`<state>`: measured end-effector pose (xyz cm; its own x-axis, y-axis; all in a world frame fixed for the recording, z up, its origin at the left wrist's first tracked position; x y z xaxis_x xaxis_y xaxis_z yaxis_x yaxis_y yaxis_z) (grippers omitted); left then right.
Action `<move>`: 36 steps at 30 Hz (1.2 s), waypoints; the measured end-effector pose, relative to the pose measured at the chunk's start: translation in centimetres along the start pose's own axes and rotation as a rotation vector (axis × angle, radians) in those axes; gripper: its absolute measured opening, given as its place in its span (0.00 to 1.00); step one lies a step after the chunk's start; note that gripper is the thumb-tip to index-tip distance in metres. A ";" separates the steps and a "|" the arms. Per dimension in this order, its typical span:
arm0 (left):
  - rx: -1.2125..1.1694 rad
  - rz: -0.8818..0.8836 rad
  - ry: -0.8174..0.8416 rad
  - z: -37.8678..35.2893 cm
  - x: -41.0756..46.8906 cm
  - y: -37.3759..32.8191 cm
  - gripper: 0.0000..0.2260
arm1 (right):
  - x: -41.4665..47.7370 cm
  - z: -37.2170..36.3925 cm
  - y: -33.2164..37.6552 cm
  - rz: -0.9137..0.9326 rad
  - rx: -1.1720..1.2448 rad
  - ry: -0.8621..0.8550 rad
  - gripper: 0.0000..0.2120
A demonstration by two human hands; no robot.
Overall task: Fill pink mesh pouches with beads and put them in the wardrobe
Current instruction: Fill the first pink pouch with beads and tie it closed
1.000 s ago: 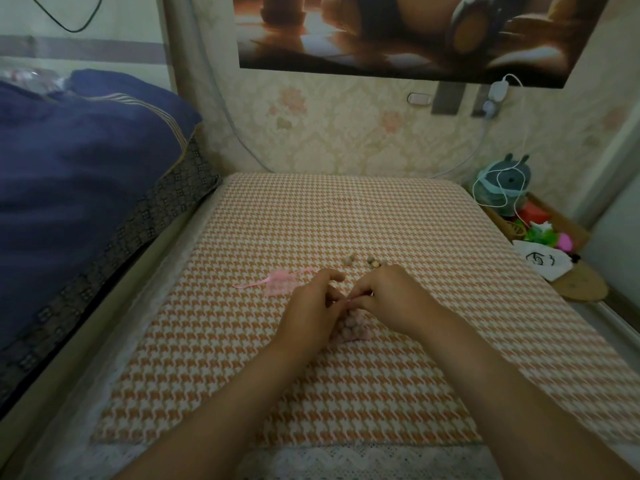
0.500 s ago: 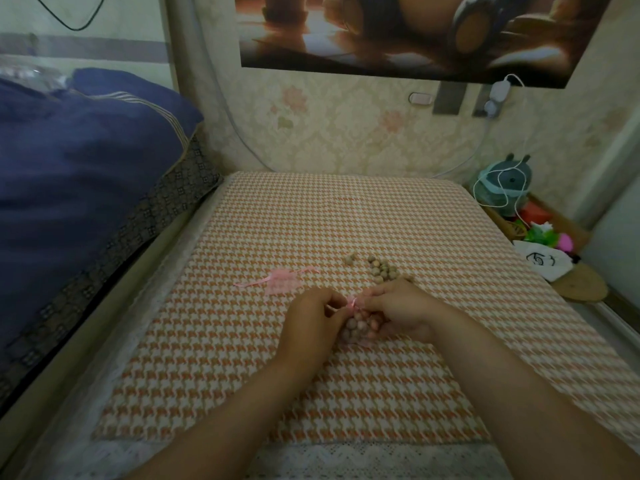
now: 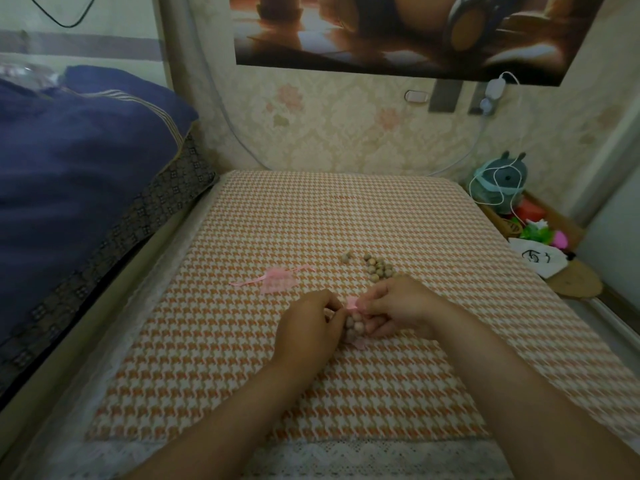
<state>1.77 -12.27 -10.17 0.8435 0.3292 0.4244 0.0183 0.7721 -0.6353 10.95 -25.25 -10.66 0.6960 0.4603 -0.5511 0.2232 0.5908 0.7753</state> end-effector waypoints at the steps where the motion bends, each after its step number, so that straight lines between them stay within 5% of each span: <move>1: 0.048 0.016 0.002 0.2 -0.1 0.1 0.05 | 0.0 0.4 -0.1 0.005 -0.031 -0.037 0.04; 9: -0.135 0.169 -0.037 0.0 -0.3 0.8 0.06 | 0.2 0.8 -0.4 -0.055 -0.176 -0.174 0.07; 15: -0.392 0.341 -0.129 -0.3 0.3 2.6 0.05 | 0.3 1.6 1.1 0.095 -0.112 -0.317 0.06; 25: -0.437 0.456 -0.153 -0.6 -0.3 3.9 0.05 | 0.7 1.0 -0.8 -0.066 0.003 -0.100 0.04; 36: -0.562 0.482 -0.089 -1.8 0.0 5.7 0.11 | 0.8 1.0 -1.2 -0.084 -0.012 -0.053 0.05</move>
<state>2.84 -8.89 -15.00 0.7812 0.6222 0.0510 -0.0508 0.1447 -0.9882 11.92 -26.20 -11.70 0.7104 0.3732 -0.5967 0.2741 0.6341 0.7230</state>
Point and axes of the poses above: each hand's wrist, its own x-axis towards the middle knuckle, its own z-axis out of the back of the hand, y = z × x, the point moved 8 cm from there along x, towards the middle knuckle, and after that the axes turned 9 degrees about -z, right-handed, at the moved point
